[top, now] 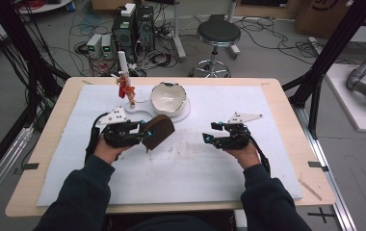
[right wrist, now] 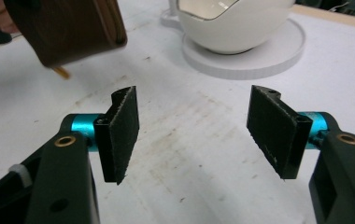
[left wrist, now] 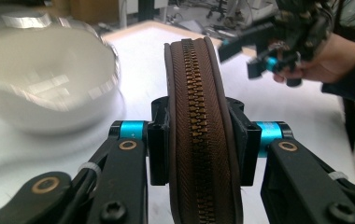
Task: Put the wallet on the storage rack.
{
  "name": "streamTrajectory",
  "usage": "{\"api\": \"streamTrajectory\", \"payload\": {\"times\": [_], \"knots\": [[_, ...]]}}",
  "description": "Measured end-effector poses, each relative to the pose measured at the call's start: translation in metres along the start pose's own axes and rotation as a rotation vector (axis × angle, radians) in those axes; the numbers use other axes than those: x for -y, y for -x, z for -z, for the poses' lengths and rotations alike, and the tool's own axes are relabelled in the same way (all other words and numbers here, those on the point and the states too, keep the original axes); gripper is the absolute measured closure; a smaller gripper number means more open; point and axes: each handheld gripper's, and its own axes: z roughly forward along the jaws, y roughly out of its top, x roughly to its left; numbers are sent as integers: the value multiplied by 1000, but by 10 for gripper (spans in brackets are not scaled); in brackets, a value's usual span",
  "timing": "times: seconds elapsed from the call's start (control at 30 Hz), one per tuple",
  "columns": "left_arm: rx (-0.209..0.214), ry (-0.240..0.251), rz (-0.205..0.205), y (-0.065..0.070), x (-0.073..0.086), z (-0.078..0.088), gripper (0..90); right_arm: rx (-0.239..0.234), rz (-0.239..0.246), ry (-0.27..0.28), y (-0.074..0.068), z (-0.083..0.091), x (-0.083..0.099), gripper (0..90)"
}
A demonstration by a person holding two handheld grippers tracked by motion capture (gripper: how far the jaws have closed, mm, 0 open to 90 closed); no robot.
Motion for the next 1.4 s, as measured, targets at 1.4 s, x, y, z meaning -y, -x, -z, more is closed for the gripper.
{"api": "streamTrajectory", "payload": {"times": [1.4], "knots": [[-191,-207,-325,-76,-52,-105,649,121,-39,54,32,44,8,310]]}}
